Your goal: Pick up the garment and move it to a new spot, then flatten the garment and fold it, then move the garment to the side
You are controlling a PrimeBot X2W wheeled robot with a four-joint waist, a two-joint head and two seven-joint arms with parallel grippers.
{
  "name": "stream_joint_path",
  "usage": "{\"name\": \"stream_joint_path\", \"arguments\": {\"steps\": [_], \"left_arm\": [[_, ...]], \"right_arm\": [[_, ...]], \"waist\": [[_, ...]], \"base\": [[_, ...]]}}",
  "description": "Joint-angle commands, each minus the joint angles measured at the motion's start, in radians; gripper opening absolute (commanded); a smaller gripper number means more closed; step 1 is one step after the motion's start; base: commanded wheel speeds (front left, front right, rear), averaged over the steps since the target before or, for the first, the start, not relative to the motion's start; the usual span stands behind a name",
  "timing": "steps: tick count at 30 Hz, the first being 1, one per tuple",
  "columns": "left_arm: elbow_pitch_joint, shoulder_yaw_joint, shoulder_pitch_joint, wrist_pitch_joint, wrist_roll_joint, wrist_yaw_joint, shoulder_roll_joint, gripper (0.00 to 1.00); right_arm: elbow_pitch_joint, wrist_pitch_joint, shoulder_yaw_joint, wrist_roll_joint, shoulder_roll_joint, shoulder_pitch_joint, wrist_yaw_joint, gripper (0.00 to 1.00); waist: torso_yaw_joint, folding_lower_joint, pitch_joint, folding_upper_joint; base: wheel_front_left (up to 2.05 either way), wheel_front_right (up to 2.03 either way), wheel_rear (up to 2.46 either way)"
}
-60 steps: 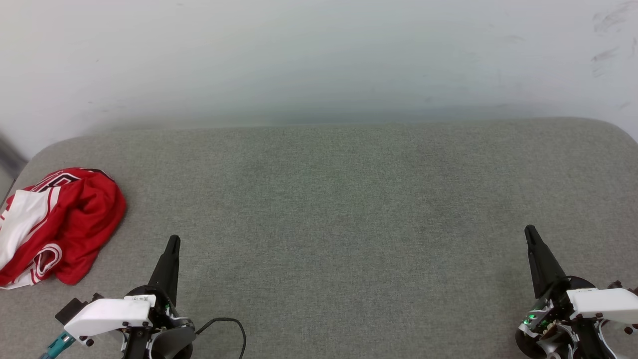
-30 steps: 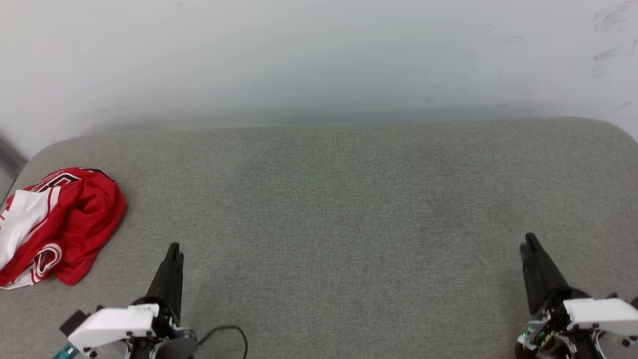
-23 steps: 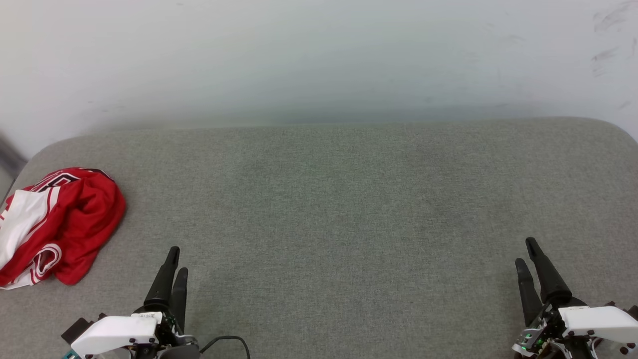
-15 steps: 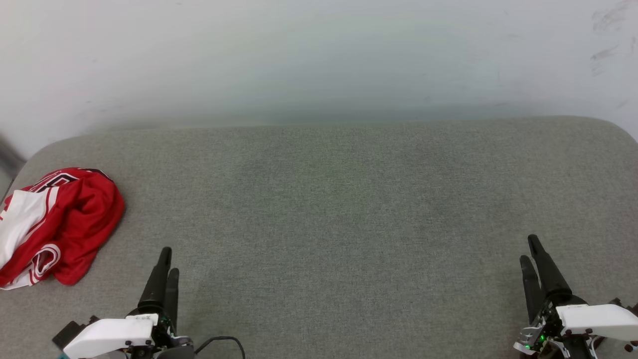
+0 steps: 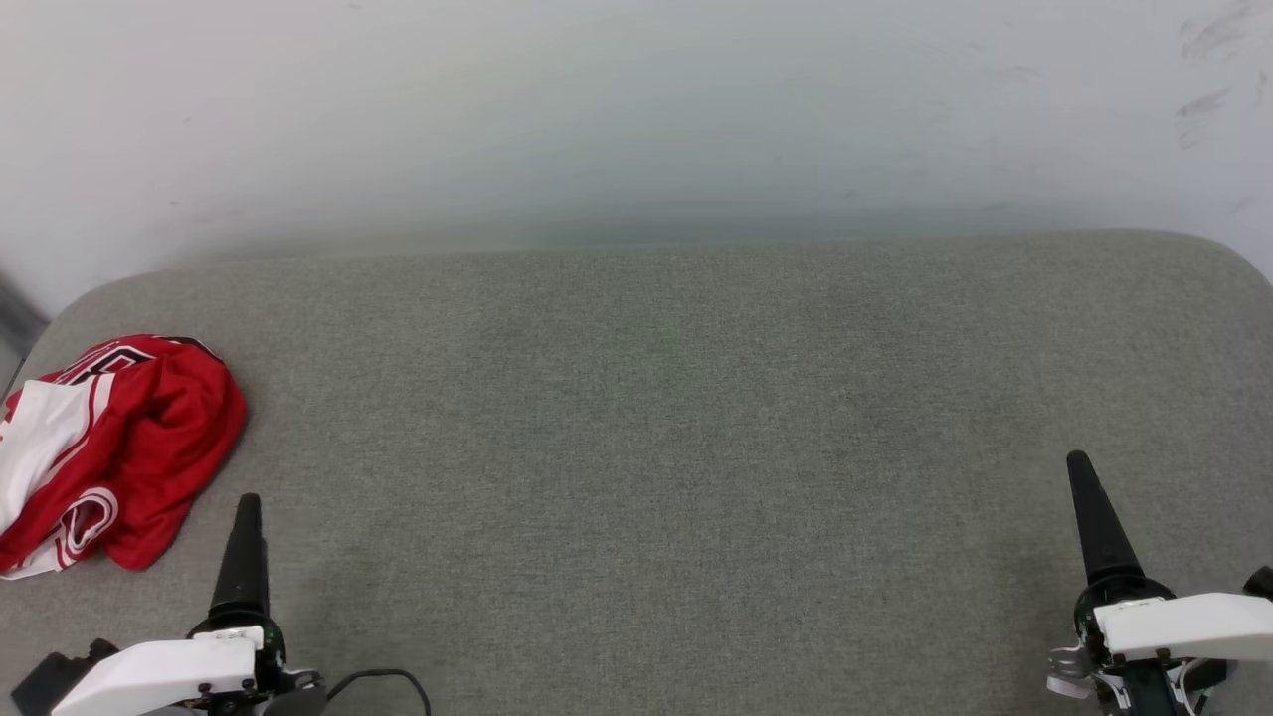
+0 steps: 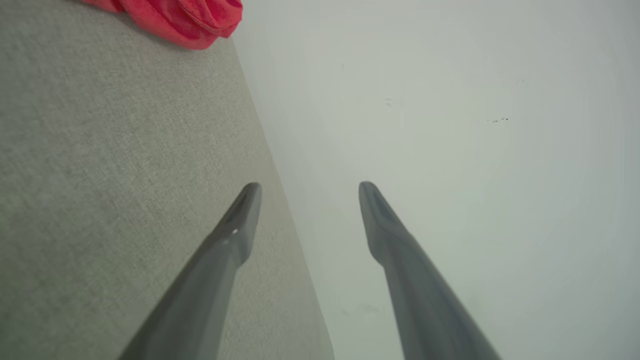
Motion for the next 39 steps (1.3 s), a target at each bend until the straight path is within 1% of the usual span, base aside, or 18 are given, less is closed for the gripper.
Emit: {"name": "stream_joint_path", "arguments": {"steps": [1, 7, 11, 14, 16, 17, 20, 23, 25, 30, 31, 32, 33, 35, 39], "left_arm": [[-0.024, 0.021, -0.020, -0.011, 0.039, -0.002, 0.002, 1.00], [-0.076, 0.073, -0.032, -0.033, 0.160, 0.012, 0.003, 1.00], [-0.128, 0.059, -0.025, -0.048, 0.231, 0.033, 0.003, 1.00], [-0.170, 0.040, -0.015, -0.058, 0.277, 0.031, 0.003, 1.00], [-0.201, 0.027, -0.008, -0.065, 0.323, 0.033, 0.003, 1.00], [-0.229, 0.011, -0.002, -0.071, 0.369, 0.041, 0.003, 1.00], [-0.260, -0.025, 0.012, -0.081, 0.418, 0.048, 0.003, 1.00], [-0.279, -0.073, 0.030, -0.091, 0.488, 0.029, 0.003, 1.00], [-0.287, -0.099, 0.037, -0.096, 0.550, 0.028, 0.003, 1.00], [-0.306, -0.164, 0.049, -0.111, 0.684, 0.039, 0.003, 1.00], [-0.306, -0.164, 0.049, -0.111, 0.684, 0.039, 0.003, 1.00], [-0.313, -0.181, 0.051, -0.117, 0.730, 0.050, 0.003, 1.00], [-0.313, -0.181, 0.051, -0.117, 0.730, 0.050, 0.003, 1.00], [-0.318, -0.200, 0.054, -0.122, 0.773, 0.058, 0.003, 1.00], [-0.301, -0.229, 0.067, -0.134, 0.819, 0.061, 0.003, 1.00]], "right_arm": [[-0.034, -0.011, 0.006, -0.064, 0.000, -0.017, 0.000, 1.00], [-0.095, -0.034, 0.037, -0.255, 0.000, -0.019, 0.000, 1.00], [-0.150, -0.048, 0.058, -0.386, 0.000, -0.028, 0.000, 1.00], [-0.180, -0.058, 0.073, -0.469, 0.000, -0.028, 0.000, 1.00], [-0.193, -0.065, 0.086, -0.521, 0.000, -0.027, 0.000, 1.00], [-0.202, -0.072, 0.097, -0.565, 0.000, -0.026, 0.000, 1.00], [-0.212, -0.082, 0.107, -0.620, 0.000, -0.023, 0.000, 1.00], [-0.221, -0.091, 0.116, -0.671, 0.000, -0.020, 0.000, 1.00], [-0.226, -0.098, 0.119, -0.706, 0.000, -0.018, 0.000, 1.00], [-0.235, -0.112, 0.124, -0.789, 0.000, -0.013, 0.000, 1.00], [-0.235, -0.112, 0.124, -0.789, 0.000, -0.013, 0.000, 1.00], [-0.237, -0.118, 0.129, -0.823, 0.000, -0.011, 0.000, 1.00], [-0.237, -0.118, 0.129, -0.823, 0.000, -0.011, 0.000, 1.00], [-0.235, -0.124, 0.129, -0.852, 0.000, -0.007, 0.000, 1.00], [-0.222, -0.134, 0.129, -0.906, 0.000, -0.002, 0.000, 1.00]], "waist": [[0.000, -0.0001, 0.001, 0.0000], [0.000, -0.0002, 0.003, 0.0000], [0.000, -0.0002, 0.008, 0.0000], [0.000, -0.0002, 0.012, 0.0000], [0.000, -0.0002, 0.015, 0.0000], [-0.001, -0.0002, 0.017, 0.0000], [-0.001, -0.0002, 0.019, 0.0000], [-0.002, -0.0002, 0.019, 0.0000], [-0.003, -0.0002, 0.019, 0.0000], [-0.004, -0.0002, 0.022, 0.0000], [-0.004, -0.0002, 0.022, 0.0000], [-0.005, -0.0002, 0.024, 0.0000], [-0.005, -0.0002, 0.024, 0.0000], [-0.005, -0.0002, 0.025, 0.0000], [-0.006, -0.0002, 0.026, 0.0000]], "base": [[0.00, 0.00, 0.00], [0.00, 0.00, 0.00], [0.00, 0.00, 0.00], [0.00, 0.00, 0.00], [0.00, 0.00, 0.00], [0.00, 0.00, 0.00], [0.00, 0.00, 0.00], [0.00, 0.00, 0.00], [0.00, 0.00, 0.00], [0.00, 0.00, 0.00], [0.00, 0.00, 0.00], [0.00, 0.00, 0.00], [0.00, 0.00, 0.00], [0.00, 0.00, 0.00], [0.00, 0.00, 0.00]]}}
